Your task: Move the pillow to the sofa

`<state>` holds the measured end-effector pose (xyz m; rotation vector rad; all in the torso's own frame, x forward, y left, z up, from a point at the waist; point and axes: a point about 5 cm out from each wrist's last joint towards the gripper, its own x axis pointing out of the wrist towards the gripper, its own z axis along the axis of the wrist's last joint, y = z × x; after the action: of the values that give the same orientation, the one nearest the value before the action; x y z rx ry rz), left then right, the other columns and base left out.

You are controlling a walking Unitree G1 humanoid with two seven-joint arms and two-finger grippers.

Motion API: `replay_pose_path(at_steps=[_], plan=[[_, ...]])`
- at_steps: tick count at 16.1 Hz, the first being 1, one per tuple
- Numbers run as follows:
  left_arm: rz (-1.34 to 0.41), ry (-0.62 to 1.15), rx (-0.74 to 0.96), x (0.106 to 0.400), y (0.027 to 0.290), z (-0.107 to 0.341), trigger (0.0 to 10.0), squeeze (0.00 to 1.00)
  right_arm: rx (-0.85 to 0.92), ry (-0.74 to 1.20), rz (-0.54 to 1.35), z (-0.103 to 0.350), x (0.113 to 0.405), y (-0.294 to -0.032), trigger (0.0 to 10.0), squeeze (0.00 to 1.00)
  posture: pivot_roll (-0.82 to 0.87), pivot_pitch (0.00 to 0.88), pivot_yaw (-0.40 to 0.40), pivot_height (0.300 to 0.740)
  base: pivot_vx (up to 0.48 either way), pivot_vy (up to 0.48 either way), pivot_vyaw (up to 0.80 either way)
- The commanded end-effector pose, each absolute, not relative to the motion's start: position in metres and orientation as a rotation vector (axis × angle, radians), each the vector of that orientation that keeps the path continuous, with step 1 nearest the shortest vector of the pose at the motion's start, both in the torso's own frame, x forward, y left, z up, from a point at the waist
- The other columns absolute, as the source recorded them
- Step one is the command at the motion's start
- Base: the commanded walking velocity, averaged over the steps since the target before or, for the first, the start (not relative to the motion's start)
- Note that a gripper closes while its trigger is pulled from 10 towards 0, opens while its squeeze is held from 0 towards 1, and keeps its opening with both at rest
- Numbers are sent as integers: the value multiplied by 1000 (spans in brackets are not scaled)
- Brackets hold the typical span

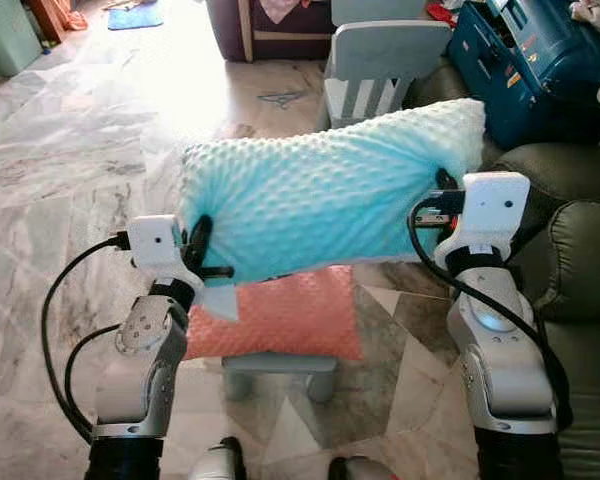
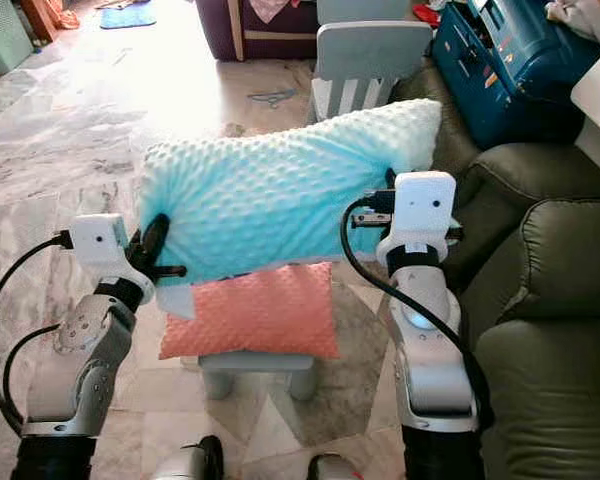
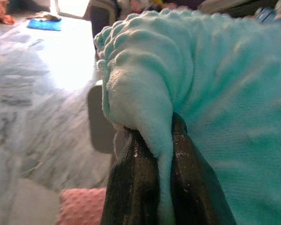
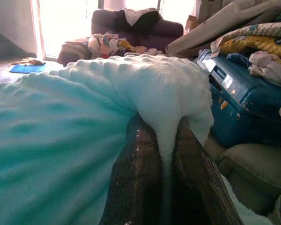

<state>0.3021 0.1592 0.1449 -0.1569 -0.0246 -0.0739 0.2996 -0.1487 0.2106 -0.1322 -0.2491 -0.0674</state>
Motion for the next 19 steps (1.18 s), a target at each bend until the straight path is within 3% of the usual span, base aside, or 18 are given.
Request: replay_pose_path(at_steps=[1, 4, 7, 12, 19], plan=[[-19, 40, -110, 299, 168, 135, 10000, 0, -164, -265, -90, 215, 301, -153, 10000, 0, -70, 179, -22, 740, 0, 0, 0], [38, 54, -40, 301, 170, 140, 10000, 0, -108, -256, -113, 212, 304, -155, 10000, 0, -66, 180, -26, 740, 0, 0, 0], [-53, 15, -116, 301, 160, 144, 10000, 0, -127, -157, -47, 200, 303, -150, 10000, 0, -73, 180, -30, 740, 0, 0, 0], [-106, 22, -170, 303, 149, 146, 10000, 0, -87, -172, -6, 202, 301, -148, 10000, 0, -81, 190, -38, 740, 0, 0, 0], [-123, 5, -204, 305, 145, 148, 10000, 0, -67, -166, 15, 205, 302, -150, 10000, 0, -94, 205, -48, 740, 0, 0, -775]])
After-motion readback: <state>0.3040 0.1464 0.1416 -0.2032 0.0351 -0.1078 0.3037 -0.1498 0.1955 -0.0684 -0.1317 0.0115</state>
